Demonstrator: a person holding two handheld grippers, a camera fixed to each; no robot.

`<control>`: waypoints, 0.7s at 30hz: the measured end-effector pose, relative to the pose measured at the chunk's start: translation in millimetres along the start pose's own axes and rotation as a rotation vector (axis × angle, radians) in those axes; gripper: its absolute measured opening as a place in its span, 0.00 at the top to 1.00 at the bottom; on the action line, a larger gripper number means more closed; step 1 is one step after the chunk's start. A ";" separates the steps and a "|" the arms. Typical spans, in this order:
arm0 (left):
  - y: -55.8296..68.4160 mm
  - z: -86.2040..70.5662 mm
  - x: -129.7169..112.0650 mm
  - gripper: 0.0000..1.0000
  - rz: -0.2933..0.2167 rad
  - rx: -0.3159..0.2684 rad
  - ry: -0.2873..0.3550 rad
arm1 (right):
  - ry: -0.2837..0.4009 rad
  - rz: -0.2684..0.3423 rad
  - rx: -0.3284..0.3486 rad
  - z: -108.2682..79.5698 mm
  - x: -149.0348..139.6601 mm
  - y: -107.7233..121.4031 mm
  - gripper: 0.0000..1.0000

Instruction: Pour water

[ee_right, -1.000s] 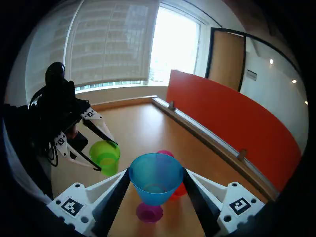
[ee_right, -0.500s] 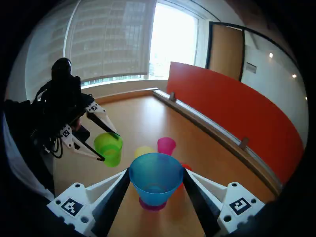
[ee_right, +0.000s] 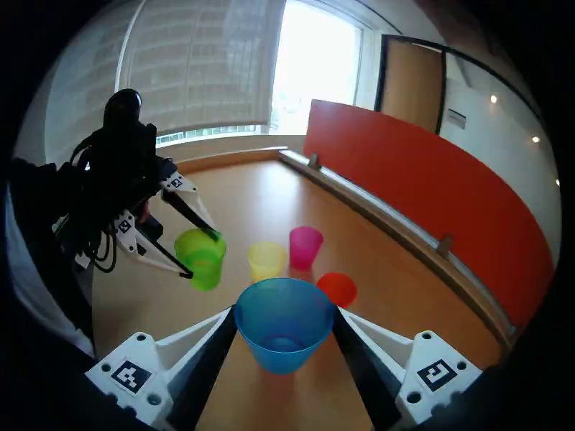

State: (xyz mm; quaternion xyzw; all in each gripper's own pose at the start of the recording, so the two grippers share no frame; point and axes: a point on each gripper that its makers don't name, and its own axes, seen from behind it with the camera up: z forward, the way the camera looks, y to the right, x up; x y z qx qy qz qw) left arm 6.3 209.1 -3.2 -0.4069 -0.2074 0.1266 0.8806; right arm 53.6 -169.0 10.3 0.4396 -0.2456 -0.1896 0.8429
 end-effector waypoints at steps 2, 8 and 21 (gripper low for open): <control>1.3 2.0 -3.8 0.11 -0.004 -0.002 -0.004 | -0.006 -0.003 -0.001 0.3 -6.1 -1.8 0.06; 5.7 7.6 -14.4 0.11 -0.014 -0.009 -0.018 | -0.024 0.005 0.006 1.1 -23.9 -8.1 0.06; 13.4 18.8 -33.1 0.11 -0.030 -0.013 -0.039 | -0.032 0.053 0.010 -1.9 -54.7 -13.4 0.06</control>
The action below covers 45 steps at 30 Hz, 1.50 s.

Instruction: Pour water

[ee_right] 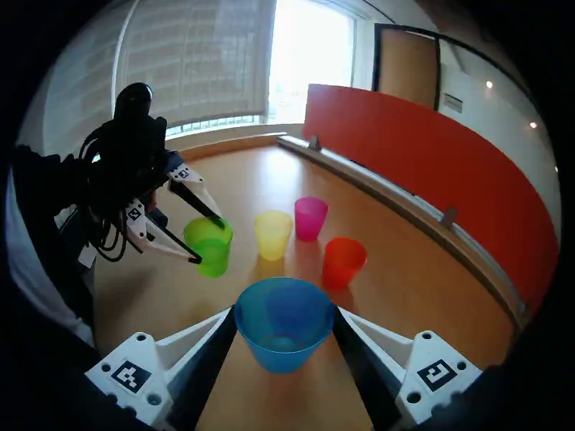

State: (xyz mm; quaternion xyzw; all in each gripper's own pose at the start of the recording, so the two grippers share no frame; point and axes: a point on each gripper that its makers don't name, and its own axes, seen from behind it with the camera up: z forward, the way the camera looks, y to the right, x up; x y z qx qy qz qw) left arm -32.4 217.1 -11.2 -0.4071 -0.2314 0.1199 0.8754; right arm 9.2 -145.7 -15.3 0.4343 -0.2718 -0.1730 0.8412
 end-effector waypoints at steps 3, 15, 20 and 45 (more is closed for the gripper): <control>1.2 3.0 -5.0 0.11 -0.003 -0.004 -0.008 | -0.004 0.009 0.002 0.4 -6.6 -0.9 0.06; 5.1 12.7 -19.1 0.11 -0.011 -0.012 -0.030 | -0.013 0.034 0.018 6.8 -31.2 -7.4 0.06; 5.2 15.5 -22.1 0.11 -0.006 -0.008 -0.031 | -0.019 0.041 0.028 12.6 -40.0 -11.7 0.06; 9.1 17.7 -35.6 0.11 -0.003 -0.008 -0.032 | -0.044 0.046 0.053 20.2 -61.9 -24.1 0.06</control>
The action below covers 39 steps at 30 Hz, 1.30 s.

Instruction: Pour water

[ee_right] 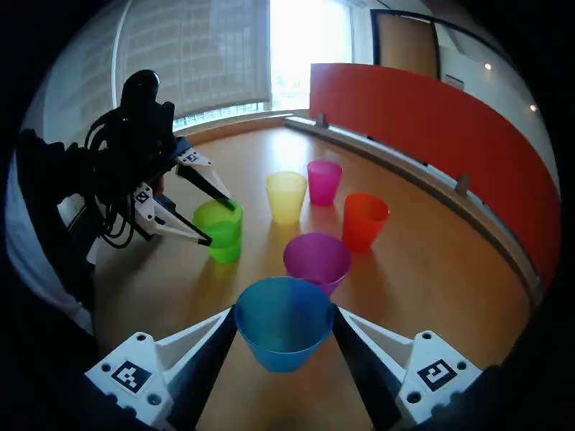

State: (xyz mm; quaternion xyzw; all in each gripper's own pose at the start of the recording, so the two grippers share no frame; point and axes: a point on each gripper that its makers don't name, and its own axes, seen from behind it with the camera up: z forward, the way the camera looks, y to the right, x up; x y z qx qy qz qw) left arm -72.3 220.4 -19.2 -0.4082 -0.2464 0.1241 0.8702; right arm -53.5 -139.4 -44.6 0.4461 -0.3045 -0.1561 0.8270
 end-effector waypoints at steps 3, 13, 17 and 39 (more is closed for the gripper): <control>0.4 -1.2 -1.3 0.11 0.000 0.004 -0.003 | -0.008 0.000 0.002 2.9 -5.3 -1.2 0.06; 1.0 -1.4 -2.3 0.11 0.008 0.011 -0.007 | -0.025 -0.031 -0.006 11.1 -17.5 -1.8 0.06; 0.6 -1.7 -2.4 0.11 0.009 0.014 -0.008 | -0.022 -0.036 -0.004 13.2 -18.6 -3.0 0.06; 0.4 -2.1 -3.4 0.10 0.018 0.027 -0.022 | -0.016 -0.029 -0.013 6.6 -30.8 -5.2 0.05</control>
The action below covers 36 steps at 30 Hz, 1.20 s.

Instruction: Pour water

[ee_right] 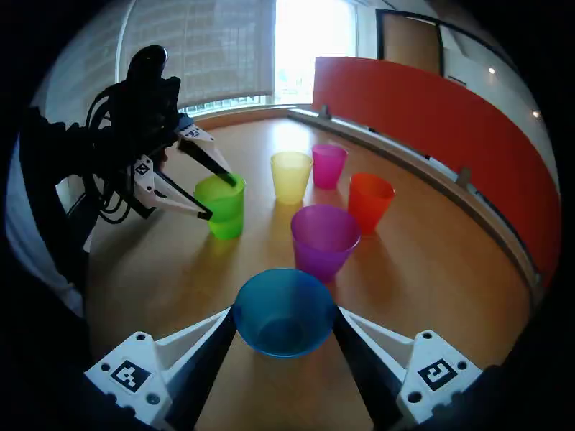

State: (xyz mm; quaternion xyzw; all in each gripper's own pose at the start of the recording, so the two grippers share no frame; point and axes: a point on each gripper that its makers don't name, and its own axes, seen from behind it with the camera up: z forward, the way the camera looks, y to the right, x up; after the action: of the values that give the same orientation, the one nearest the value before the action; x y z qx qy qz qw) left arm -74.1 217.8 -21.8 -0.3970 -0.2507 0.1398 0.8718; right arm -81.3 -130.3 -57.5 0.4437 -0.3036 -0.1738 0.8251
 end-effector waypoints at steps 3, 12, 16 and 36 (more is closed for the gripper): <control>0.0 -0.4 -0.2 0.10 -0.006 -0.002 -0.002 | 0.001 0.000 -0.002 -0.4 -0.8 -0.8 0.04; -1.5 0.5 -5.6 0.08 -0.023 0.004 -0.021 | -0.014 0.007 -0.014 0.0 -9.1 0.3 0.00; -1.7 -1.4 -7.4 0.08 -0.023 0.002 -0.031 | -0.014 0.011 -0.013 -2.0 -9.3 0.6 0.00; -5.2 -24.5 -18.5 0.08 -0.010 0.033 -0.056 | -0.011 0.006 -0.038 -18.8 -16.6 -2.6 0.00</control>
State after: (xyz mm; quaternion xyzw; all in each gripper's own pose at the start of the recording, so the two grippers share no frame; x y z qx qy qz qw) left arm -75.9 191.0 -37.6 -0.3773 -0.2748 0.1505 0.8715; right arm -81.5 -110.7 -73.3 0.4258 -0.3062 -0.1795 0.8323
